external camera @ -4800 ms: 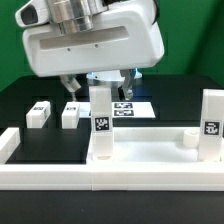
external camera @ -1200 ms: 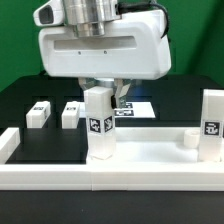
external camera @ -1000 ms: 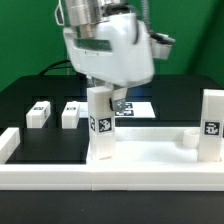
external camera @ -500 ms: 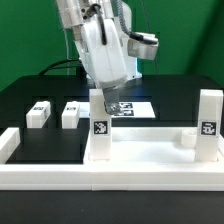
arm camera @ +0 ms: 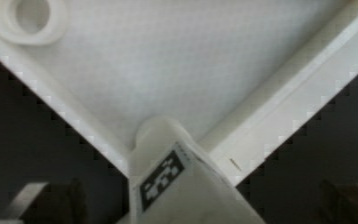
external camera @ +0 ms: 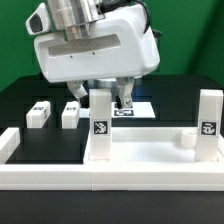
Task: Assemble desk
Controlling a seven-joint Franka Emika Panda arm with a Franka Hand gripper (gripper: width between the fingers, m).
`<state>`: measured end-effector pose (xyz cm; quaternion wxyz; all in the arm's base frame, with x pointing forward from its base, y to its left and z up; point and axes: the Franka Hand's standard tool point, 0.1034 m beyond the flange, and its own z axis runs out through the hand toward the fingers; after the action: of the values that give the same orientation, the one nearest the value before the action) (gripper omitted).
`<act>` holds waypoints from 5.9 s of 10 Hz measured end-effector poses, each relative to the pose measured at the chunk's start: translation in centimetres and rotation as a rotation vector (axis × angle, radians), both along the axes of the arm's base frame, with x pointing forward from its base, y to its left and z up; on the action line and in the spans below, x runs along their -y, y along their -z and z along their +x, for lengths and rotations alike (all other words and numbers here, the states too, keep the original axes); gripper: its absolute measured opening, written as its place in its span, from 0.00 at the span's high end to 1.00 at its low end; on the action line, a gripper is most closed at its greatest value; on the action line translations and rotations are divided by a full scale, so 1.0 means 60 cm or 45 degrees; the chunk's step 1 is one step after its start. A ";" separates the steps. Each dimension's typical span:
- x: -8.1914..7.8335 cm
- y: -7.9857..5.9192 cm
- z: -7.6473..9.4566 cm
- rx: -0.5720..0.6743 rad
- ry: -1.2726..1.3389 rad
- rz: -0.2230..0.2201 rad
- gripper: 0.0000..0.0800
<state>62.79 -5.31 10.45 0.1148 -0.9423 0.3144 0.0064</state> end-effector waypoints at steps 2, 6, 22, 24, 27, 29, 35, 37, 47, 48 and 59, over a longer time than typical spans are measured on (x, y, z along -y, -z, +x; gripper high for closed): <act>0.006 -0.001 -0.001 0.057 -0.380 -0.070 0.19; 0.010 -0.005 0.005 0.099 -0.711 -0.151 0.35; -0.012 -0.002 0.009 -0.164 0.740 -0.003 0.31; -0.006 0.000 0.006 -0.080 0.329 -0.035 0.23; -0.007 0.003 0.003 -0.015 0.070 -0.071 0.19; -0.001 0.004 0.007 0.061 -0.371 -0.182 0.19; -0.004 -0.001 0.014 0.100 -0.671 -0.232 0.51; 0.002 0.000 0.013 0.071 -0.484 -0.227 0.63; -0.002 -0.002 0.005 -0.208 1.034 -0.038 0.63; 0.001 -0.002 0.006 -0.220 1.118 -0.016 0.63; 0.004 0.003 0.010 -0.262 1.751 0.092 0.34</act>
Offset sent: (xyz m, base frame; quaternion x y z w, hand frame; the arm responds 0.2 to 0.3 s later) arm 0.0172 0.0022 0.0053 -0.0558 0.0170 -0.4248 0.9034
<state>63.37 -5.52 10.29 0.0937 -0.5193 0.8488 0.0319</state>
